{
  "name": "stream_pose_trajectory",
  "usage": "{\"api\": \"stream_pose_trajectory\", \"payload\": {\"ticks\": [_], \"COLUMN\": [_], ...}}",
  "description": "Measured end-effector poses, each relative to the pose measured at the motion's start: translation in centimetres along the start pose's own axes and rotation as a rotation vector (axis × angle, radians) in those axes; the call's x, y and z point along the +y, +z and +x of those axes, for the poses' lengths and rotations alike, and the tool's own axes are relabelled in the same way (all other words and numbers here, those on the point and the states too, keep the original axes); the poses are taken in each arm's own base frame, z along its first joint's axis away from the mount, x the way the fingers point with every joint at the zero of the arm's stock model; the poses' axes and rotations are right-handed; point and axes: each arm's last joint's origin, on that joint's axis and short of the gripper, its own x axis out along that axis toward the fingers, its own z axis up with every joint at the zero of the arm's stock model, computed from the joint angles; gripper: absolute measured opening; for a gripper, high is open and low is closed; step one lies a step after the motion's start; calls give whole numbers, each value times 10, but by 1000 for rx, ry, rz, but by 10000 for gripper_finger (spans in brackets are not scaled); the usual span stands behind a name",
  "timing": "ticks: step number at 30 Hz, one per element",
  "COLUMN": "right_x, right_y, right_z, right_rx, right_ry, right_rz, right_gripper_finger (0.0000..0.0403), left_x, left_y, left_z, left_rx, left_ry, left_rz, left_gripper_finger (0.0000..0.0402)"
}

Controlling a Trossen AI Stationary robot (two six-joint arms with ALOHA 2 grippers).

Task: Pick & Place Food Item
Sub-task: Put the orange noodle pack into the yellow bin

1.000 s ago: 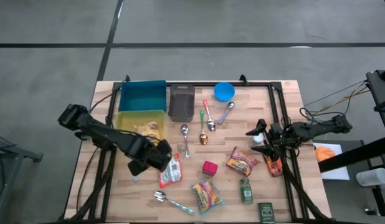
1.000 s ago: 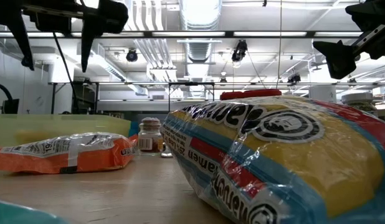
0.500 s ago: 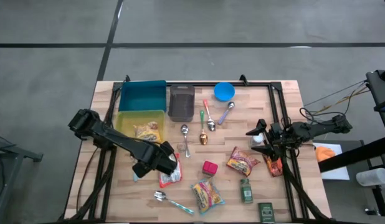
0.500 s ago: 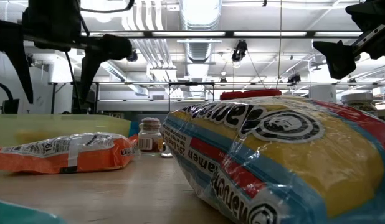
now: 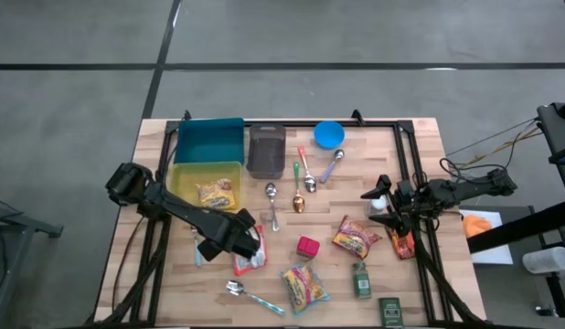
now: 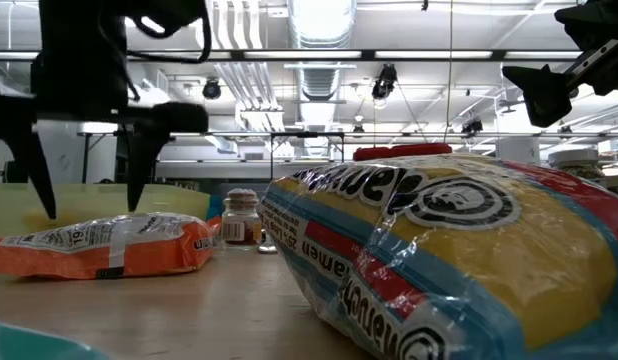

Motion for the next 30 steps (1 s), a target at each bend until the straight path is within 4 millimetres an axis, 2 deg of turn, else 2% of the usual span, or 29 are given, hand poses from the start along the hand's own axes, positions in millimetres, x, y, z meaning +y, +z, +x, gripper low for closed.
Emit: {"api": "stream_pose_trajectory", "payload": {"ticks": [5, 9, 18, 21, 30], "right_x": [0, 0, 0, 0, 0], "right_y": [0, 0, 0, 0, 0], "right_z": [0, 0, 0, 0, 0], "right_rx": [-1, 0, 0, 0, -1], "right_ry": [0, 0, 0, 0, 0], "right_rz": [0, 0, 0, 0, 0], "right_gripper_finger": [351, 351, 351, 351, 351], "left_x": [3, 5, 6, 6, 7], "left_y": [-1, 2, 3, 3, 4], "left_z": [21, 31, 31, 31, 32], "left_rx": [77, 101, 111, 109, 105], "left_ry": [-37, -53, -63, -66, -55], "left_rz": [5, 13, 11, 25, 29], "left_gripper_finger": [278, 278, 273, 248, 125]}}
